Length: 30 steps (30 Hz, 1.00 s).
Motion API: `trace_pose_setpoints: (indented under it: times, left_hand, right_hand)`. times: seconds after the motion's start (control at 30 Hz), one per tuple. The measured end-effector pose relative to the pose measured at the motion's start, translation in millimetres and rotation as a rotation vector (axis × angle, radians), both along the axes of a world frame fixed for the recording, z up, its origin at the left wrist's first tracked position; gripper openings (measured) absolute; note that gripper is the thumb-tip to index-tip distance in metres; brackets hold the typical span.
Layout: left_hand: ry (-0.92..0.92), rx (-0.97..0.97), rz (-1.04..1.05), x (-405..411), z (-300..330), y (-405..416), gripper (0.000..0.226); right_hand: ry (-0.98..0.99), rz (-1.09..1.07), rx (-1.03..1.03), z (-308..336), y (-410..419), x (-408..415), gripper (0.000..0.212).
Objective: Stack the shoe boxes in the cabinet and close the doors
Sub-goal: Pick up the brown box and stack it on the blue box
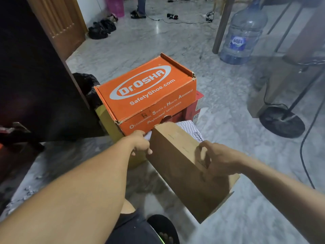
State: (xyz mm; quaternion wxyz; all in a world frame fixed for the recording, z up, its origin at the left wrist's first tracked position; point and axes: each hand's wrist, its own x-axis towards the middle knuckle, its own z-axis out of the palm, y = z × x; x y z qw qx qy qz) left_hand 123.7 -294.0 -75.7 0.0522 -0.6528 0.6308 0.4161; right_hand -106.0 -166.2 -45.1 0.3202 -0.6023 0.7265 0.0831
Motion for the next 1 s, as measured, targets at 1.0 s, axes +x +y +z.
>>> trace_pose_setpoints:
  times: [1.0]
  left_hand:
    - [0.961, 0.165, 0.311, -34.5, 61.6, 17.1, 0.031]
  right_hand:
    - [-0.416, -0.223, -0.22, 116.0, -29.8, -109.8, 0.071]
